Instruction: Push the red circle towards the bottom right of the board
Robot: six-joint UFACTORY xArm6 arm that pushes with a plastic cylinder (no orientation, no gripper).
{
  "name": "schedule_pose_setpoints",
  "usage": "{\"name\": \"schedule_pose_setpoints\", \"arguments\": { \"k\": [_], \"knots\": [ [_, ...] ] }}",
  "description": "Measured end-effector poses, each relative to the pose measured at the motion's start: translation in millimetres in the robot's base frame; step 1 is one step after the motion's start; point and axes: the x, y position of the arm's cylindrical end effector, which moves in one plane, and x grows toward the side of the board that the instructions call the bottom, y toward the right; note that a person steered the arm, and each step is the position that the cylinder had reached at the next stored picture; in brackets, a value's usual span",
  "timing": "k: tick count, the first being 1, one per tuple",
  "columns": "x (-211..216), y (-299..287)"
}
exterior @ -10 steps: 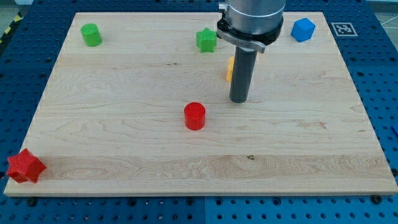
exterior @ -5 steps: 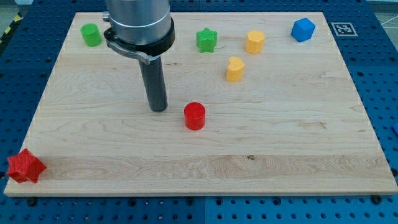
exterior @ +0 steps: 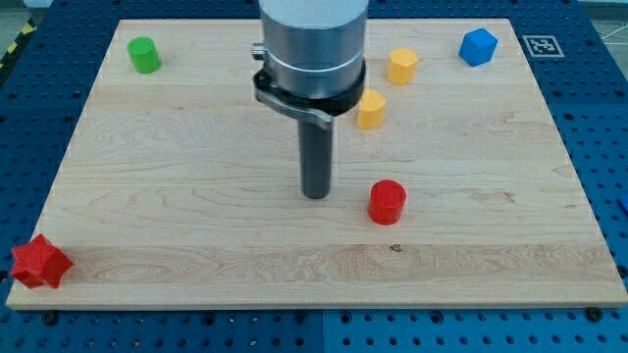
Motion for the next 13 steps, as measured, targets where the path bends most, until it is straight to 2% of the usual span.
{"name": "schedule_pose_setpoints", "arguments": {
  "k": [1, 2, 3, 4, 5, 6, 8, 9, 10, 11, 12, 13],
  "knots": [
    [-2, 42],
    [11, 57],
    [62, 86],
    [116, 78],
    [111, 78],
    [48, 88],
    [36, 88],
    [36, 136],
    [36, 136],
    [36, 67],
    [36, 24],
    [35, 24]
  ]
}}
